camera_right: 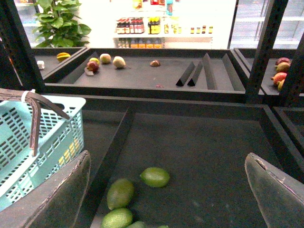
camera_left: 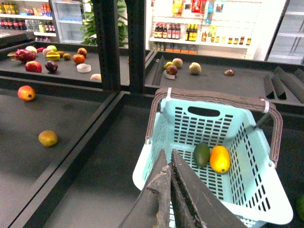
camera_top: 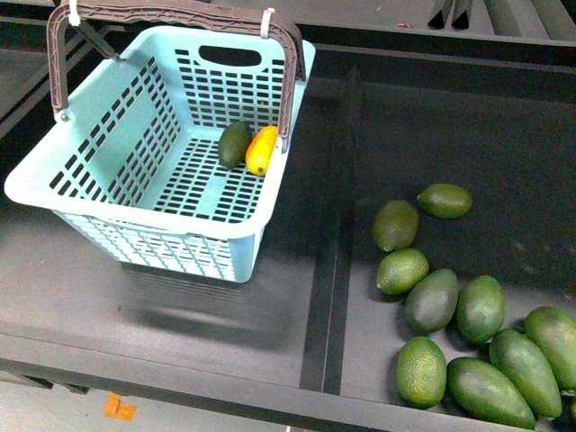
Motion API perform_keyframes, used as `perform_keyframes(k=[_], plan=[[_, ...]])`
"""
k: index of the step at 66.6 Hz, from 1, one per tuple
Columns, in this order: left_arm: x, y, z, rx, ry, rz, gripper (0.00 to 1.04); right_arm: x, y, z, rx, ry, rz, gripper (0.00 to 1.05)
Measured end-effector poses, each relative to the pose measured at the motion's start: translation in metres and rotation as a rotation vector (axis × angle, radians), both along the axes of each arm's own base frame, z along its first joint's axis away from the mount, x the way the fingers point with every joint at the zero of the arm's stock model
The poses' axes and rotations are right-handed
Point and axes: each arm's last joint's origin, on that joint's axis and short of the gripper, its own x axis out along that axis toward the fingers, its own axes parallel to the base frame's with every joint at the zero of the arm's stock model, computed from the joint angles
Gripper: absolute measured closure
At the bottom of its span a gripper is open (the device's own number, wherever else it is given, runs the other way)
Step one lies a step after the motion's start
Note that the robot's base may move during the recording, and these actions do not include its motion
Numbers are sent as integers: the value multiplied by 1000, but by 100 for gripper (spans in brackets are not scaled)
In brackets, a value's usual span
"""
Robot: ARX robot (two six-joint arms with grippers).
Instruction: Pick mango and avocado into basket
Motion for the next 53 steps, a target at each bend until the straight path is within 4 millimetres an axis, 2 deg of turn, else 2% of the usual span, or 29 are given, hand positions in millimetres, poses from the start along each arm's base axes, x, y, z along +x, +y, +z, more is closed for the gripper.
perform_keyframes(k=[36,51,53], plan=[[-3,0,2,0,-23,0,102,0,0,0,0,0,0,9],[-3,0,2,0,-23,0,26,0,0,0,0,0,0,9],[-3,0,2,0,-23,0,21,0,0,0,0,0,0,9]])
